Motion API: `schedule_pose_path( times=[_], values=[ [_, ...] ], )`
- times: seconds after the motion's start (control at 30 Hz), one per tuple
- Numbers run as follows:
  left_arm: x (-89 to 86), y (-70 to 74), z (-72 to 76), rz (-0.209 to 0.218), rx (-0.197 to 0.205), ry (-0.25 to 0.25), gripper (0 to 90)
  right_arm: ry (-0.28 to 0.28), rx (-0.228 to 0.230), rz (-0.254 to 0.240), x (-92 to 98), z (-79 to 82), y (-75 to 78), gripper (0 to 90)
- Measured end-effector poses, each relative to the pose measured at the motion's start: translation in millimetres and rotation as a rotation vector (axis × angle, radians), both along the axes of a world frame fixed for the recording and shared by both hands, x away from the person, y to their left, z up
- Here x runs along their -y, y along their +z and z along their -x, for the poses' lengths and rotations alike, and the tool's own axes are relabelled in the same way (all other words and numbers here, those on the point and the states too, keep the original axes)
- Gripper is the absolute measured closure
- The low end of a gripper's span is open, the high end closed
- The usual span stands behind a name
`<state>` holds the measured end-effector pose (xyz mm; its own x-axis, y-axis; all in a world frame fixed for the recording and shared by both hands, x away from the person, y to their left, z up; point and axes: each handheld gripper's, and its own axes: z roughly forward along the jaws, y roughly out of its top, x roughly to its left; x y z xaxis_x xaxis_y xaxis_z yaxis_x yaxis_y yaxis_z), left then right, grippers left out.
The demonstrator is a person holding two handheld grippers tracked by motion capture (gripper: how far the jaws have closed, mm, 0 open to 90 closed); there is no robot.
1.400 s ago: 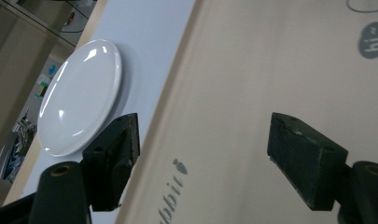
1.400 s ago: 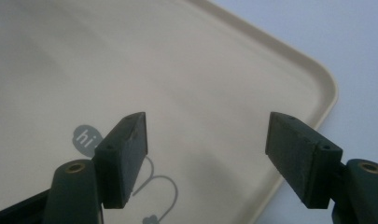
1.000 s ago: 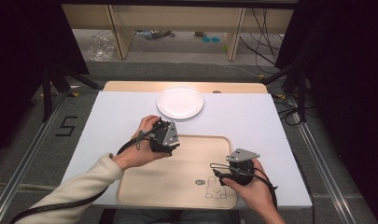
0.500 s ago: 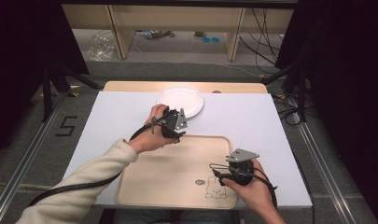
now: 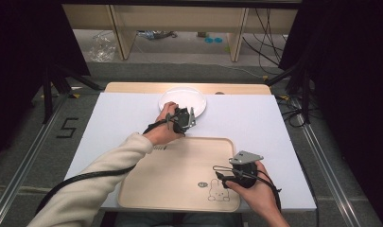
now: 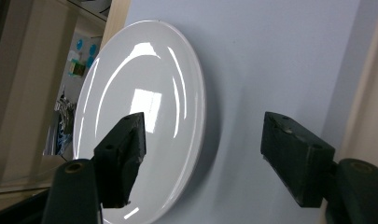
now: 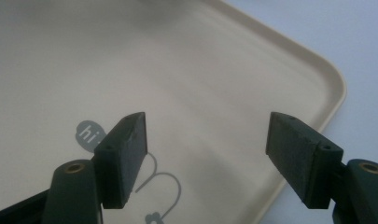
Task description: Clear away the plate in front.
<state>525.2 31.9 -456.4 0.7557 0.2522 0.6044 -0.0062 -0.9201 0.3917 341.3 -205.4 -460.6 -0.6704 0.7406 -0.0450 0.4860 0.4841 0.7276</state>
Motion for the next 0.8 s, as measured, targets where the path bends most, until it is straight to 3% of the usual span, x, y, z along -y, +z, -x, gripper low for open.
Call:
schedule_pose_path(
  times=[0.4,0.8],
  values=[
    [4.0,-14.6,-22.0,-0.055,-0.003,0.02,40.8,0.006,0.003,-0.006,1.1,-0.6,-0.1,30.3],
    [10.5,-24.2,-28.0,-0.124,0.021,0.018,54.3,0.007,-0.003,-0.01,1.1,-0.3,-0.5,30.4]
  ],
)
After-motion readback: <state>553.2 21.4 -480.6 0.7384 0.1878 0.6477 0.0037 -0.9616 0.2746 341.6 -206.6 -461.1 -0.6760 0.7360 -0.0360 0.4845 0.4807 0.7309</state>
